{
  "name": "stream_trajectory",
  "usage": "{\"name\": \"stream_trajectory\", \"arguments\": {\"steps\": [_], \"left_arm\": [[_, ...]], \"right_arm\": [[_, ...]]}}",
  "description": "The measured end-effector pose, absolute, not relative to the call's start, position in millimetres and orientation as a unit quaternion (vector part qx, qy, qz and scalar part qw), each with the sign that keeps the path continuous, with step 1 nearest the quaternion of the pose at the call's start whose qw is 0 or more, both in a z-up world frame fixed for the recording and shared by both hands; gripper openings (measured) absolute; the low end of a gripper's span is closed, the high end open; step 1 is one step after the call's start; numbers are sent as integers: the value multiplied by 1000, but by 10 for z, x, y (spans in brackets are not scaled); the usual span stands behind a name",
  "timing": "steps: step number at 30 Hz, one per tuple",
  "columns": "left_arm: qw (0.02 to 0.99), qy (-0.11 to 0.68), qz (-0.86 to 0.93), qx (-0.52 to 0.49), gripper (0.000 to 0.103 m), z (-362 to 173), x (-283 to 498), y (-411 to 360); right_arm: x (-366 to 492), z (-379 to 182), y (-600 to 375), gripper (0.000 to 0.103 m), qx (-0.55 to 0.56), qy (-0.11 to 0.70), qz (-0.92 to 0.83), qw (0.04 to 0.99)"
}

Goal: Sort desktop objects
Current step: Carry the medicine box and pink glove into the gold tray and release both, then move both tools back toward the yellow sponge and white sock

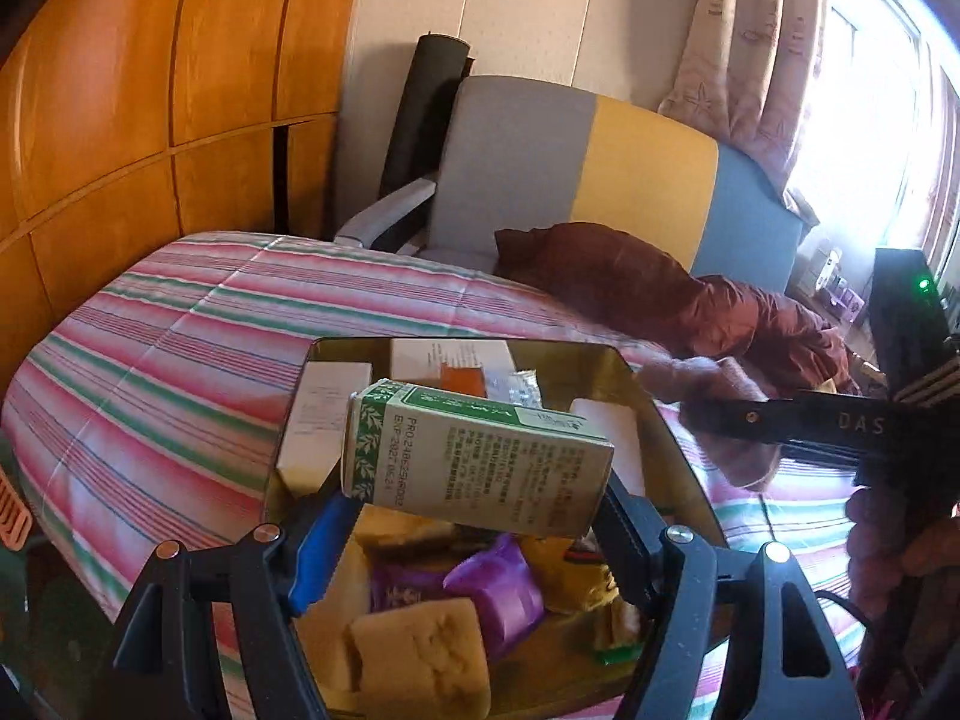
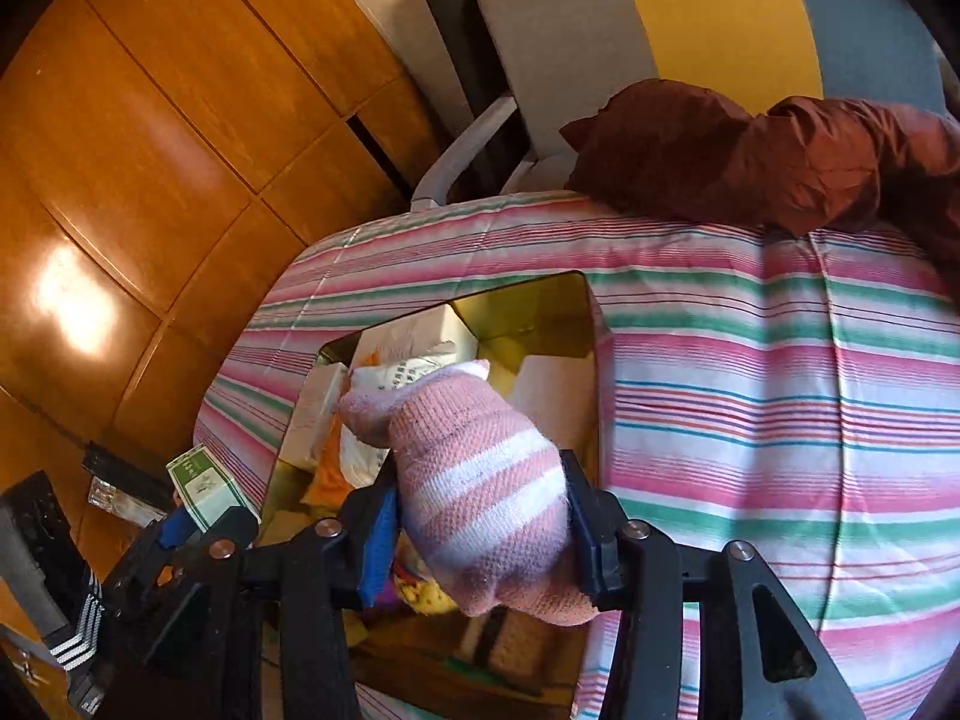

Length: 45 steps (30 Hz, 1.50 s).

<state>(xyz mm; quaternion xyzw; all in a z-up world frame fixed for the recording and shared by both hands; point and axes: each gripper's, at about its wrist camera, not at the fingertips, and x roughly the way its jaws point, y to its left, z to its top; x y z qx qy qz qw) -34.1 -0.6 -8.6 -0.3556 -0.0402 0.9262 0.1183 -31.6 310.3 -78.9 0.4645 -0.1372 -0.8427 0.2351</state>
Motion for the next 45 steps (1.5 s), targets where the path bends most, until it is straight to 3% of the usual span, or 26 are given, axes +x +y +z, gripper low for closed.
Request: {"name": "stream_trajectory", "arguments": {"steps": [1, 3, 15, 19, 24, 45], "left_arm": [[124, -46, 924, -360, 75, -92, -388, 12], [130, -44, 921, -366, 75, -103, -440, 74], [184, -42, 888, -419, 76, -444, -298, 389], [195, -47, 887, -416, 83, -490, -125, 333], [208, -19, 877, -432, 83, -601, -43, 413], [147, 34, 912, -380, 81, -220, 38, 469]], "right_arm": [[-336, -799, 3092, 53, 465, -140, -842, 234], [-363, -838, 3081, 68, 469, -151, -836, 241], [-179, -1054, 3317, 71, 488, -156, -831, 216], [-107, -1079, 3376, 72, 491, -150, -833, 206], [-43, -1141, 3390, 72, 497, -147, -831, 202], [244, -1218, 3707, 74, 497, -127, -842, 169]]}}
